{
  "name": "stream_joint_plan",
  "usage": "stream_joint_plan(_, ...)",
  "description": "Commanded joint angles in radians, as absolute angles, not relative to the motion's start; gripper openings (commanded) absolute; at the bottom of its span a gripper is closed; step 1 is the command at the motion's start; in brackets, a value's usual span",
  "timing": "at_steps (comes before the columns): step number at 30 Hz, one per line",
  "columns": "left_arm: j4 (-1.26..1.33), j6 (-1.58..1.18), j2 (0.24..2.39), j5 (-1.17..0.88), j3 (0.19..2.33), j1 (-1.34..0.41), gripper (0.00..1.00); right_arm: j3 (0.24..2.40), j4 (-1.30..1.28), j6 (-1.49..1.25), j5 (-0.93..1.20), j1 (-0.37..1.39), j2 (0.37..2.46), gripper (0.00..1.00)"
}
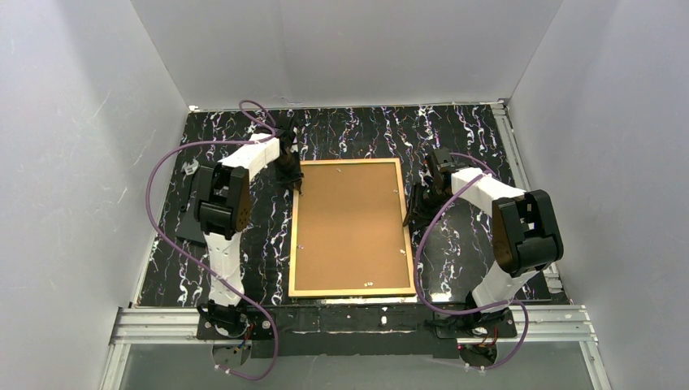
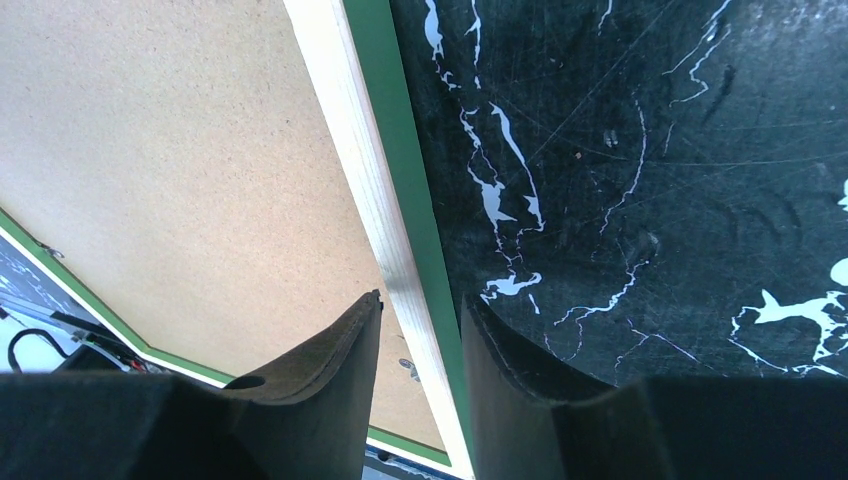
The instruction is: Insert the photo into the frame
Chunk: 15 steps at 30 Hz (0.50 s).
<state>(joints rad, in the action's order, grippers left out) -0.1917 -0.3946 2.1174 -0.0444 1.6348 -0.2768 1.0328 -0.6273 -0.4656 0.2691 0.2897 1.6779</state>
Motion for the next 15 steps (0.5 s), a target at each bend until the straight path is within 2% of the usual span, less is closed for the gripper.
stream_joint_plan(1,-0.345,-0.374,2.098,-0.075,1.583,-0.286,0.00,1.042,-0.619,-0.469,0.285,0.287,1.677,0.43)
stream_joint_plan(7,-0.321,-0.378,2.050,-0.136,1.565,-0.287,0.00,1.046,-0.630,-0.470,0.282,0.286,1.664,0.43)
stream_joint_plan(8,-0.313,-0.381,2.031,-0.139,1.555,-0.286,0.03,1.051,-0.632,-0.469,0.282,0.286,1.661,0.43)
stream_joint_plan(11,-0.295,-0.378,1.978,-0.159,1.536,-0.287,0.57,1.055,-0.639,-0.471,0.286,0.286,1.646,0.43)
stream_joint_plan(12,-0.296,-0.380,1.960,-0.158,1.530,-0.286,0.71,1.056,-0.642,-0.471,0.288,0.286,1.639,0.43)
stream_joint_plan(13,-0.298,-0.384,1.940,-0.157,1.522,-0.286,0.80,1.057,-0.645,-0.472,0.287,0.287,1.633,0.43)
stream_joint_plan(15,-0.295,-0.389,1.900,-0.155,1.499,-0.285,0.88,1.058,-0.651,-0.473,0.283,0.287,1.623,0.44)
